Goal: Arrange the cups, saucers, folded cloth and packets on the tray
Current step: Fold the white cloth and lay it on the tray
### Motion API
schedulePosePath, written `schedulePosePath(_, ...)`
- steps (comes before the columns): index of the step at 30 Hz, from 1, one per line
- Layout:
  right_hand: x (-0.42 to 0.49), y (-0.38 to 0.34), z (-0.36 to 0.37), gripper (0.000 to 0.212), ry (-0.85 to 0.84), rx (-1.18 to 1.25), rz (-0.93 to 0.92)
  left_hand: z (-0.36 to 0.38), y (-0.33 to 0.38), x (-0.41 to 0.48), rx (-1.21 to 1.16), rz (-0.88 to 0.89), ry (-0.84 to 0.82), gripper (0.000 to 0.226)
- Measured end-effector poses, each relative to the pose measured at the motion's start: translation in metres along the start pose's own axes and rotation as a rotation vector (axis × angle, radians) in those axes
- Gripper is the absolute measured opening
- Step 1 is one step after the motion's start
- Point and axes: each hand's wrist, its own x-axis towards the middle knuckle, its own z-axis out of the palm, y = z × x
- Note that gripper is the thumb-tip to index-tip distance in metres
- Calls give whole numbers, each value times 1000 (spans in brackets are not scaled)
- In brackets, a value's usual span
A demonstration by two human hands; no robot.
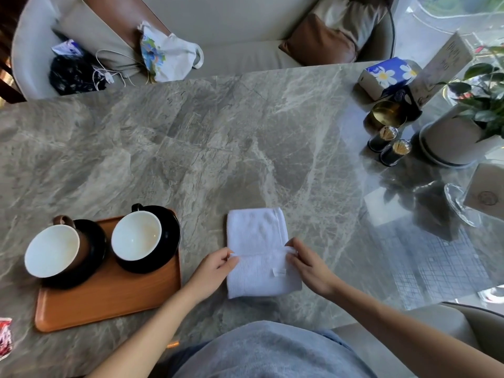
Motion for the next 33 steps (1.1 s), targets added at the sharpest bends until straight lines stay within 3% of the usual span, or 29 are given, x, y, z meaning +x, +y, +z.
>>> schedulePosePath(5, 2, -2, 5, 14, -20, 302, 197, 0, -3, 0, -247, -173, 41, 10)
schedulePosePath(12, 37, -11, 0, 18, 206, 459, 224, 6, 12, 37, -205, -60, 329, 9)
schedulePosePath(18, 62, -16, 0, 16, 296, 411, 224, 2, 6, 67, -136, -101, 433, 8)
schedulePosePath(33, 74, 0, -4, 12, 333, 231, 186, -1, -3, 77, 62, -89, 496, 6)
